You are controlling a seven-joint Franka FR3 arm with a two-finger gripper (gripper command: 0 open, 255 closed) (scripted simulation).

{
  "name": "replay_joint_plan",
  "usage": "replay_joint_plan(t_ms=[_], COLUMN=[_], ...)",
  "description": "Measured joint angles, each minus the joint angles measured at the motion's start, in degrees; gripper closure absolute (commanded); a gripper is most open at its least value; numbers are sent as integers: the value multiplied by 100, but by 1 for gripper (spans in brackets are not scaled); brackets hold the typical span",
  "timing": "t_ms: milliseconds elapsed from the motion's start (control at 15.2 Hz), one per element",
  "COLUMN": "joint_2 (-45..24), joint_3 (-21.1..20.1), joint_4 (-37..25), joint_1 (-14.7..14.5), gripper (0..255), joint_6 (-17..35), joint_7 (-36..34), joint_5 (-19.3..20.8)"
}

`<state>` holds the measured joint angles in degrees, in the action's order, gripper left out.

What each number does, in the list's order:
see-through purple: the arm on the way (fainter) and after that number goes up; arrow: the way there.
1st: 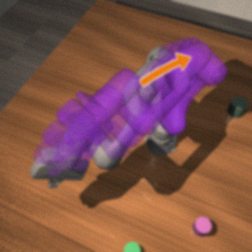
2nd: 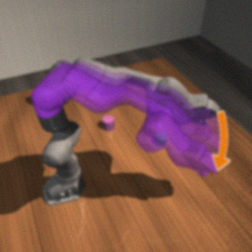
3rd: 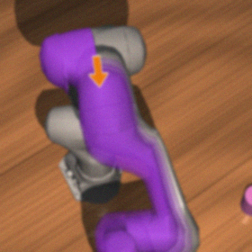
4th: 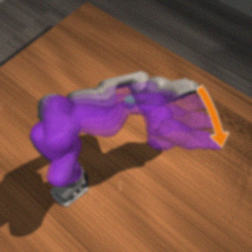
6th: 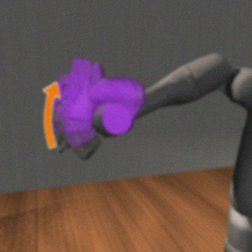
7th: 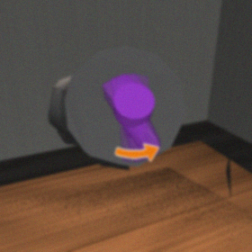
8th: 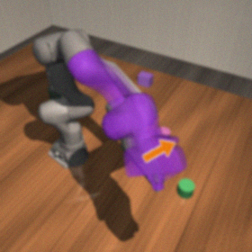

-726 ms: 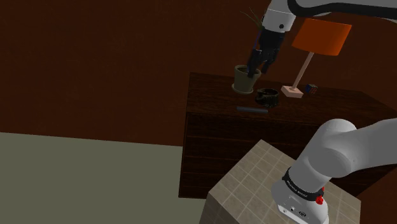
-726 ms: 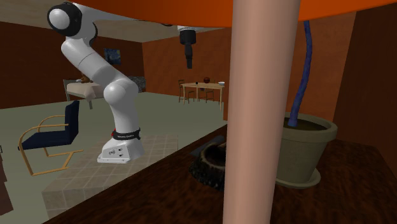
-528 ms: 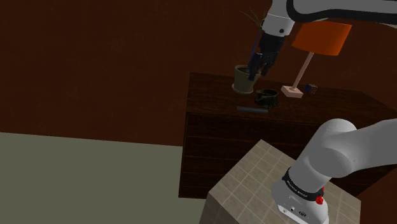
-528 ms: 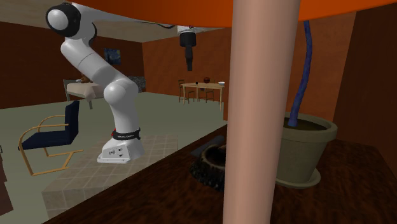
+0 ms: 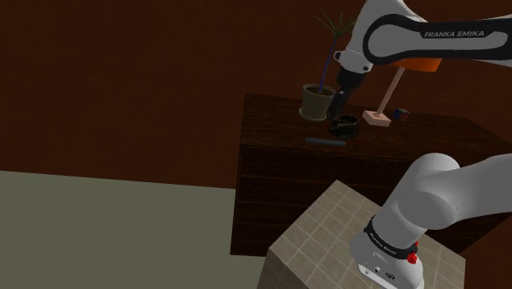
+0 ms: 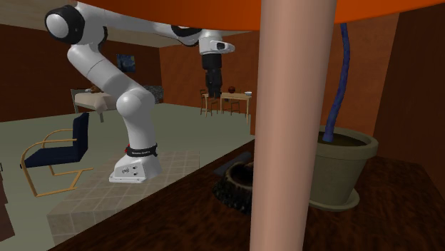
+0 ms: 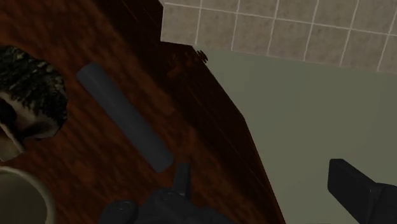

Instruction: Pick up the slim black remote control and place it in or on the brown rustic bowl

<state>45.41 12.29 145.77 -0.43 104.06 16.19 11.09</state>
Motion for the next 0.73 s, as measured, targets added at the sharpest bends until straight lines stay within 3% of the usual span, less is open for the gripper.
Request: replay_joint_plan(t_ms=[264,726], joint_2=[-312,-1534], joint_3=[591,1782], joint_4=[260,323], joint_1=[-30,-269], gripper=[0,0], joint_6=[646,2092], joint_7=[947,2666], joint_5=[390,845])
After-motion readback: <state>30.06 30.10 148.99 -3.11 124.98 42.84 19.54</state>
